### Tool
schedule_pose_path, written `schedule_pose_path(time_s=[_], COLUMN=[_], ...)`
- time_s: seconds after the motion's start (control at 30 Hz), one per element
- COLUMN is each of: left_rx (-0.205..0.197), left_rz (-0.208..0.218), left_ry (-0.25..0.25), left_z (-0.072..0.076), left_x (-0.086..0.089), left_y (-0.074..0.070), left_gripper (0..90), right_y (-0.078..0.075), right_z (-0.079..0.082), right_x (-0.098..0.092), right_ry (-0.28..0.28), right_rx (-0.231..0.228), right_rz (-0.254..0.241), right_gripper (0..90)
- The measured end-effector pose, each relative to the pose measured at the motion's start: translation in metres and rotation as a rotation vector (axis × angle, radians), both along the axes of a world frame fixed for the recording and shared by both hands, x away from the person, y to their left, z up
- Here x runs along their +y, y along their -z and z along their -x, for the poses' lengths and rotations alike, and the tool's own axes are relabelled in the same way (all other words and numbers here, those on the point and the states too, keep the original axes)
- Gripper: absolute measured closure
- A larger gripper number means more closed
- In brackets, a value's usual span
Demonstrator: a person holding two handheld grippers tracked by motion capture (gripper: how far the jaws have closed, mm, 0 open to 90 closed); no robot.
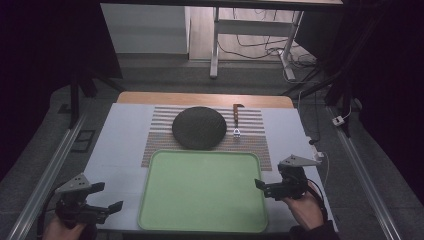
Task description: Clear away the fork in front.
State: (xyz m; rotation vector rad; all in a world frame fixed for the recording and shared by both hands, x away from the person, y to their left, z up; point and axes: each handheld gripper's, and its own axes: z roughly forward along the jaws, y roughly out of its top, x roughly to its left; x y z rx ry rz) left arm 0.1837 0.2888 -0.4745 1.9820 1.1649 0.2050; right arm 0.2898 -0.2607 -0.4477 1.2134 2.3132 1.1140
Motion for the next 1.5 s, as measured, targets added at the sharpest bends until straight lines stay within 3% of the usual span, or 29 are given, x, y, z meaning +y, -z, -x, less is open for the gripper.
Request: schedule_pose_path(time_s=[0.17, 0.37, 0.5, 0.83, 1.07, 1.5], left_rx=[0.000, 0.004, 0.007, 0.009, 0.012, 0.015], left_rz=[0.001, 0.001, 0.002, 0.002, 0.003, 0.005], left_ry=[0.001, -0.001, 0.001, 0.002, 0.003, 0.002], left_z=[0.000, 0.000, -0.001, -0.001, -0.001, -0.001], left_x=[0.001, 0.000, 0.000, 0.000, 0.000, 0.001], left_y=[0.000, 0.000, 0.000, 0.000, 0.000, 0.001], left_gripper=[2.0, 2.1, 2.1, 2.2, 2.2, 2.1], right_y=[0.000, 0.002, 0.006, 0.019, 0.022, 0.028], right_z=[-0.011, -0.030, -0.039, -0.077, -0.094, -0.124], right_x=[0.004, 0.008, 0.010, 0.027, 0.034, 0.053], right_ry=[-0.006, -0.003, 0.002, 0.021, 0.030, 0.011], right_rx=[-0.005, -0.020, -0.007, -0.004, 0.012, -0.027], right_rz=[-0.009, 0.006, 0.022, 0.130, 0.150, 0.264], right_gripper=[0.0, 0.0, 0.0, 0.0, 0.0, 0.0])
